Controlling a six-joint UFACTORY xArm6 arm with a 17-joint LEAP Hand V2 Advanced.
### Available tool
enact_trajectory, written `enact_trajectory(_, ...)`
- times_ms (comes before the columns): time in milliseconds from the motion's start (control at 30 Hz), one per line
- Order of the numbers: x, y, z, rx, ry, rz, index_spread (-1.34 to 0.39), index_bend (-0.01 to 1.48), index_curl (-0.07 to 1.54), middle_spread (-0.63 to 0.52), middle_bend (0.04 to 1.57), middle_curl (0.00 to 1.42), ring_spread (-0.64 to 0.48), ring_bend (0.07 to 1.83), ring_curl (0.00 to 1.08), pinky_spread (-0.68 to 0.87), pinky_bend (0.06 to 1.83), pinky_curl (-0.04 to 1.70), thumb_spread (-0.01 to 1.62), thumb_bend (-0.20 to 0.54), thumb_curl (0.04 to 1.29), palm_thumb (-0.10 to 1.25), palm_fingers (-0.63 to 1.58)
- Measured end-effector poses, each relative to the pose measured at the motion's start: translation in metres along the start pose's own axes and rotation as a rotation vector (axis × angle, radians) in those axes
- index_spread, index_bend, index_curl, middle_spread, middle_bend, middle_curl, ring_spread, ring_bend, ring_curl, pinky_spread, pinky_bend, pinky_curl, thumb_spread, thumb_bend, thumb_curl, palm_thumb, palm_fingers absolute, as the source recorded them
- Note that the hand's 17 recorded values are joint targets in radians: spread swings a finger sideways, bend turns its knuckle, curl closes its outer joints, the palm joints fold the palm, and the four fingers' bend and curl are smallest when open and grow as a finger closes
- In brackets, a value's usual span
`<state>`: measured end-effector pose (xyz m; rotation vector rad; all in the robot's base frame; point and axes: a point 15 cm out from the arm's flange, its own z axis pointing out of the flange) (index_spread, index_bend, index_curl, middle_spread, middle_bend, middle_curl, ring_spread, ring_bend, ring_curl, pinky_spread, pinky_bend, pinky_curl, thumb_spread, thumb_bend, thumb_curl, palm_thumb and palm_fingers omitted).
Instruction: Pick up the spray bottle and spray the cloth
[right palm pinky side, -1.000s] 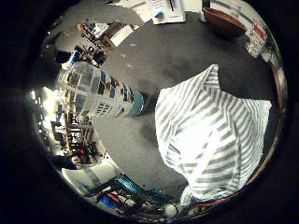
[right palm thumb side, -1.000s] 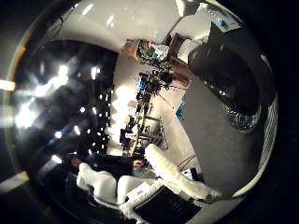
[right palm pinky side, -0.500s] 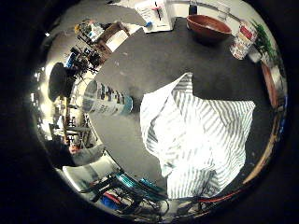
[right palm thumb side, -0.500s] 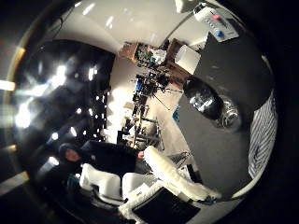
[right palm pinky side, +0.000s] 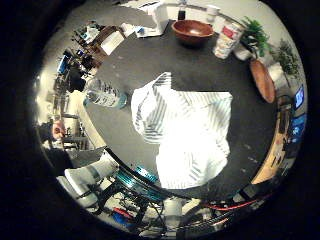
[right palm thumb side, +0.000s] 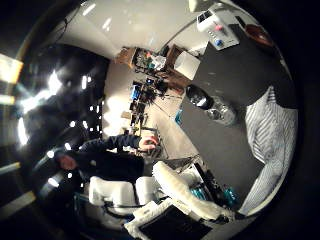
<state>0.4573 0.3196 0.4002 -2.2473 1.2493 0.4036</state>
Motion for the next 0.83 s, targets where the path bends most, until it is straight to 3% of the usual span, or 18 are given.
enact_trajectory(533, 0.034, 0.015, -0.102, 0.120, 0.121, 0.073, -0.29, 0.18, 0.34, 0.02, 0.18, 0.30, 0.29, 0.32, 0.25, 0.63, 0.92, 0.18, 0.95, -0.031, 0.37, 0.48, 0.05)
enact_trajectory(833, 0.058, 0.058, -0.099, 0.099, 0.137, 0.144, -0.29, 0.18, 0.34, 0.02, 0.18, 0.29, 0.29, 0.31, 0.25, 0.62, 0.91, 0.20, 0.94, -0.032, 0.37, 0.48, 0.05)
